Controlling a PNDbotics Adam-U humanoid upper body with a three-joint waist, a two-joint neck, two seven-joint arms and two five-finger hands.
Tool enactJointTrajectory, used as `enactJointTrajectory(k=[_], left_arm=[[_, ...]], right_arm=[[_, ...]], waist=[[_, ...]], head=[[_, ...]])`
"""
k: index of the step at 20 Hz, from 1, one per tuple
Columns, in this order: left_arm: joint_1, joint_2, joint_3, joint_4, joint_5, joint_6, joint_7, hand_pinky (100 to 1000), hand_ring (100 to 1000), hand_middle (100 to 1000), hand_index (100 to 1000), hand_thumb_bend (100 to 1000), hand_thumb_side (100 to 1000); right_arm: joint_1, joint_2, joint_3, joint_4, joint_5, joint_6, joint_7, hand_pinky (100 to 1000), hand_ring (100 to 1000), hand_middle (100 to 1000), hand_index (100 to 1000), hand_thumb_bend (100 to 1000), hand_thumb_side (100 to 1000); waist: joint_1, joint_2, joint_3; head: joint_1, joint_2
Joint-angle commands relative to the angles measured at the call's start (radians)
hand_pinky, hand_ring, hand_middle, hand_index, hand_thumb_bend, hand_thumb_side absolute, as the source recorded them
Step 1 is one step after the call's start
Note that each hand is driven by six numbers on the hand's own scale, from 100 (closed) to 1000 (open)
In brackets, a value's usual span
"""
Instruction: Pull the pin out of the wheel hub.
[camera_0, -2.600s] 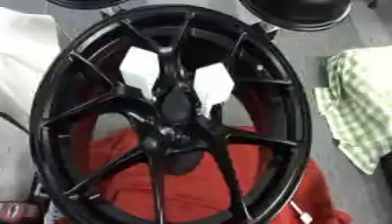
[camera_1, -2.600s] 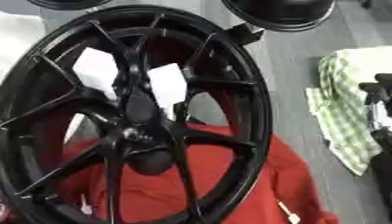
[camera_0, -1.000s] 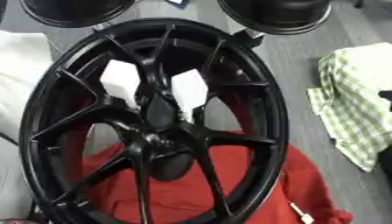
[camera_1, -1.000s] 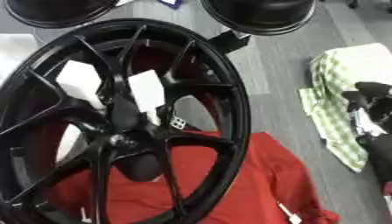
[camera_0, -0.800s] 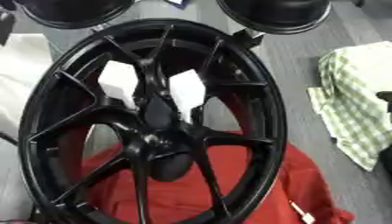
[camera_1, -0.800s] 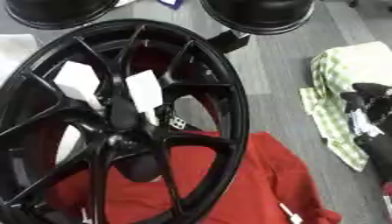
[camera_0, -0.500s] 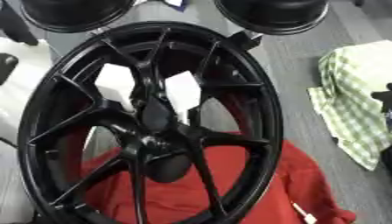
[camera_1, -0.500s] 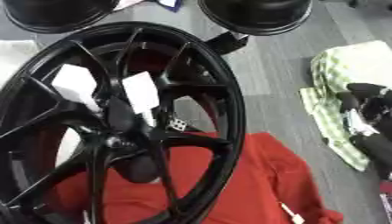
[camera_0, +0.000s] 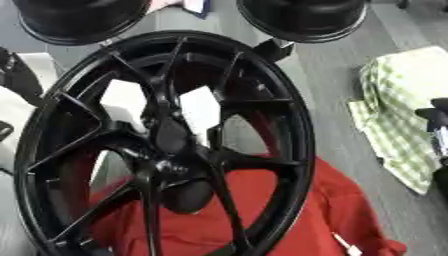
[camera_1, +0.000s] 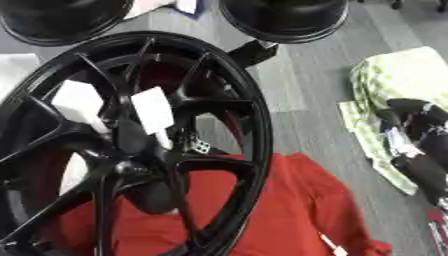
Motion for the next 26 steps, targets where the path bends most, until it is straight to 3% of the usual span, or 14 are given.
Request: enactJointTrajectory(k=[1,5,8,12,17,26], left_arm=[[-0.023,0.009,-0.008,-0.008,-0.023,-0.003,-0.044,885,901,878,927,180,666],[-0.047,-0.006,-0.028,-0.008,0.053,0.020,-0.135,906,918,897,949,336,653],[-0.068,-0.012,-0.035,-0.008,0.040,0.017,-0.161,905,930,905,955,428,537],[-0.079,-0.023,-0.036,-0.008,-0.020,0.019,-0.164,905,936,912,963,437,479],[-0.088,-0.036,-0.050,-0.004,-0.037,0.048,-0.164,899,925,891,964,387,477],[-0.128,-0.072,-0.108,0.049,0.105,0.139,-0.164,886,887,860,916,279,570]], right_arm=[[-0.001,-0.022,-0.002,-0.019,0.006,0.004,0.001,876,714,540,693,134,241],[-0.002,-0.019,0.000,-0.019,0.006,0.008,0.003,876,714,539,693,132,243],[-0.004,-0.017,0.002,-0.019,0.007,0.012,0.006,876,714,539,693,131,245],[-0.005,-0.014,0.002,-0.019,0.007,0.015,0.007,877,714,539,693,131,241],[-0.007,-0.009,0.003,-0.019,0.008,0.018,0.009,877,714,538,693,129,248],[-0.012,-0.004,0.007,-0.019,0.009,0.025,0.014,878,714,538,693,124,248]], waist=[[-0.001,-0.023,-0.003],[-0.001,-0.020,-0.006],[0.001,-0.019,-0.007],[0.000,-0.016,-0.010],[0.000,-0.012,-0.014],[0.000,-0.005,-0.018]], head=[[0.004,-0.016],[0.008,-0.017],[0.010,-0.017],[0.011,-0.017],[0.016,-0.014],[0.027,-0.016]])
